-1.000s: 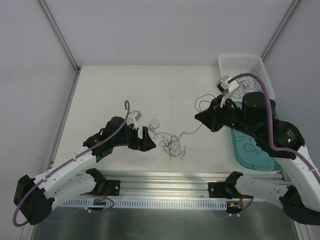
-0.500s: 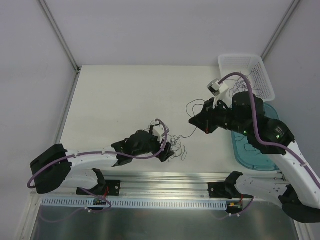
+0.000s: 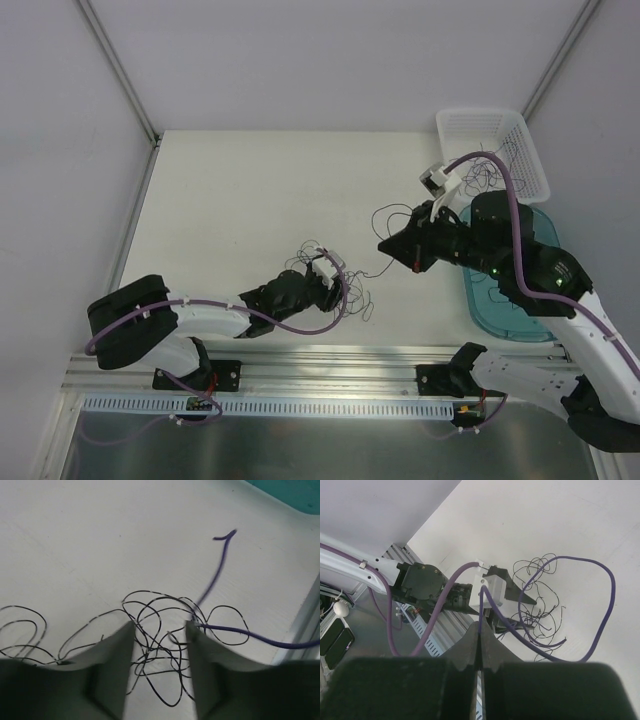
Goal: Untangle the cables
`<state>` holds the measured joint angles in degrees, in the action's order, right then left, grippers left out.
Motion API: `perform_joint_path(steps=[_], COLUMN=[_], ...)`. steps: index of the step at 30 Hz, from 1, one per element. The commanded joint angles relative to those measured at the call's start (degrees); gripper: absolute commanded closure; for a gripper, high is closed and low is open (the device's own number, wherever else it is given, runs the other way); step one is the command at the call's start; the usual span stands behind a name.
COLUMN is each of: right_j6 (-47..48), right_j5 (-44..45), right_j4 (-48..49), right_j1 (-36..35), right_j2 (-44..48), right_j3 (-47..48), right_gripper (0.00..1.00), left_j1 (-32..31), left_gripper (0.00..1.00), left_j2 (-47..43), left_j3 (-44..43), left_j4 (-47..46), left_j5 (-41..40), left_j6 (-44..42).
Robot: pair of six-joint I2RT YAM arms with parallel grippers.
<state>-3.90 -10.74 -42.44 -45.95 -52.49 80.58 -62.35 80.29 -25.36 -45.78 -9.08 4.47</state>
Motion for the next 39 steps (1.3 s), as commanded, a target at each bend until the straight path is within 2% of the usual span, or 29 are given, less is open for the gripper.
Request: perform_joint_path(steps=[1, 4, 5, 10, 17, 25, 30, 31, 34, 36, 38, 39], right_j6=[-1.46, -1.28, -1.11, -0.14, 0.56, 1.88, 3.02, 3.20, 3.72, 6.18, 7.06, 7.50], right_j5=[-0.77, 0.28, 0.81, 4.58, 9.77, 16.10, 19.96, 21.80, 25.40, 26.56, 27.61, 27.70], right_j4=[2.88, 1.48, 0.87, -4.14, -10.73, -15.31, -14.87, -14.70, -13.46, -12.59, -11.10, -10.39], right_j1=[0.16, 0.16, 0.16, 0.16, 0.16, 0.16, 0.16, 0.16, 0.34, 0.86, 1.83, 3.40], right_j2=[1.51, 2.47, 2.83, 6.25, 11.88, 13.91, 11.71, 10.23, 7.50, 4.25, 2.14, 0.39], right_j3=[-0.68, -1.12, -1.12, -0.86, 2.56, 6.35, 5.82, 5.56, 5.99, 8.01, 9.33, 10.29], right_gripper=[0.99, 0.99, 0.99, 0.99, 0.99, 0.99, 0.99, 0.99, 0.99, 0.99, 0.99, 0.99], left_j1=[-0.67, -0.58, -0.58, 1.34, 12.68, 17.60, 18.93, 19.10, 19.37, 20.59, 22.17, 23.66], left_gripper=[0.65, 0.97, 1.00, 1.00, 1.00, 1.00, 1.00, 0.99, 0.73, 0.59, 0.53, 0.43], left_j2=[0.30, 0.22, 0.04, 0.39, 4.43, 9.00, 5.68, 4.53, -0.30, -2.68, -4.44, -5.14], left_j3=[-0.82, -1.00, -1.18, -2.06, -5.48, -12.42, -13.57, -13.66, -14.71, -16.29, -17.78, -18.05], left_j4=[-7.04, -6.08, -4.51, 0.95, 11.84, 30.02, 38.30, 39.44, 44.97, 50.57, 53.68, 56.21], left_j5=[-2.26, -2.61, -3.04, -4.81, 2.57, -2.08, -3.92, -5.14, -6.12, -5.95, -4.55, -4.02], left_j6=[-2.44, -2.27, -2.01, 1.92, 17.05, 24.79, 27.61, 27.70, 26.82, 26.21, 26.03, 25.94])
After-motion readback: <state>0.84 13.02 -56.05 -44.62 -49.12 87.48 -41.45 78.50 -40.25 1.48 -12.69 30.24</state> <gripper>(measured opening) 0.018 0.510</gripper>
